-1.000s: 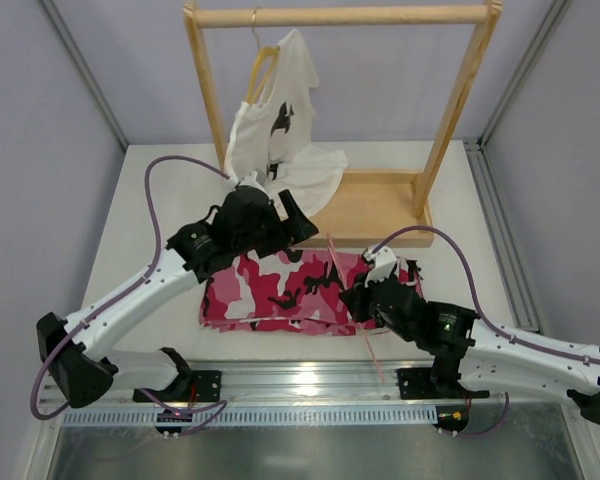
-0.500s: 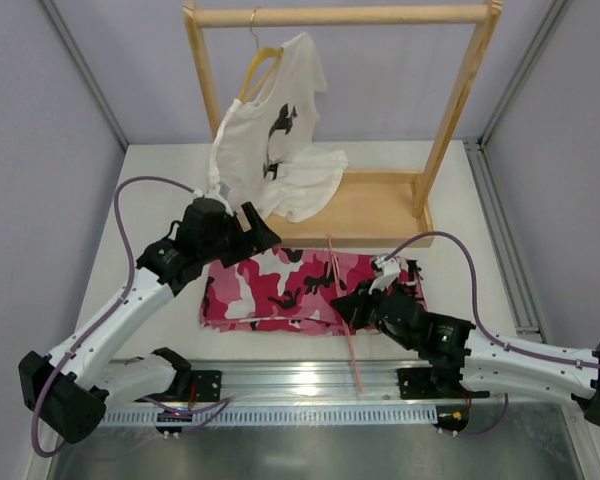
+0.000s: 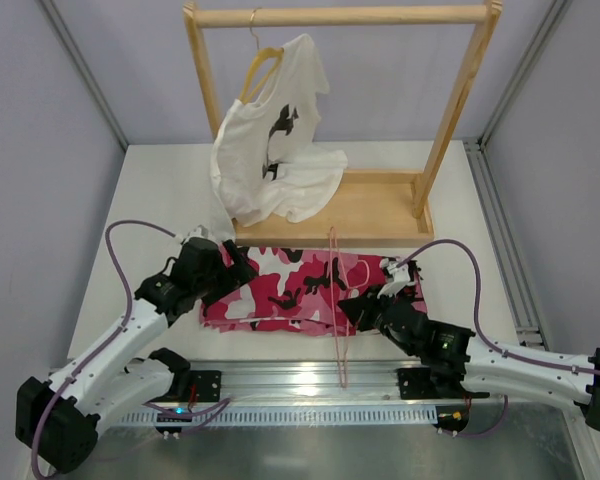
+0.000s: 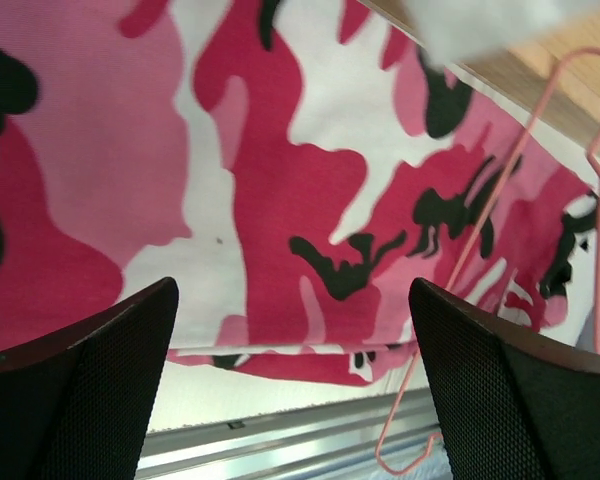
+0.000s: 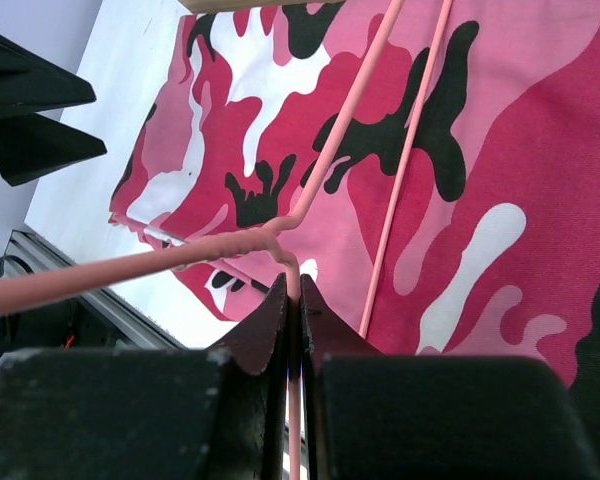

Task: Place the trousers on the hanger
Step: Place trousers on hanger

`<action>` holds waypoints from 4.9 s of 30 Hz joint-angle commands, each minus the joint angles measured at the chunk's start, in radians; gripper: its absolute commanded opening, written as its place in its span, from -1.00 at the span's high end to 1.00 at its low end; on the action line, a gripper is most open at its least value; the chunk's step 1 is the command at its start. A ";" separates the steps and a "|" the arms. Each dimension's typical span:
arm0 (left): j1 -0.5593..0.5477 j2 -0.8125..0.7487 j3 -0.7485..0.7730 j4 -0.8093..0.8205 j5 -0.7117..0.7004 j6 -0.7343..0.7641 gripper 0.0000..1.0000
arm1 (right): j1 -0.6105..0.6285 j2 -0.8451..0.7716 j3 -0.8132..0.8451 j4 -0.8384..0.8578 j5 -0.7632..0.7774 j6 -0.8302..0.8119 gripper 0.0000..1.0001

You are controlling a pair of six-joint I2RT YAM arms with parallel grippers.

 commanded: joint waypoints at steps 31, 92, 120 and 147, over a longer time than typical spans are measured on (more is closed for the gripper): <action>0.274 0.168 -0.212 0.030 -0.121 -0.009 -0.37 | -0.002 -0.034 0.050 0.017 0.005 -0.037 0.92; 0.058 -0.038 -0.132 0.391 0.223 -0.130 0.74 | -0.014 0.158 0.108 0.153 0.044 -0.075 0.93; -0.302 0.132 -0.013 0.281 -0.118 -0.236 0.99 | -0.016 0.101 0.119 0.119 0.068 -0.081 0.92; -0.591 0.380 0.023 0.309 -0.273 -0.372 0.99 | -0.018 0.095 0.126 0.079 0.073 -0.081 0.92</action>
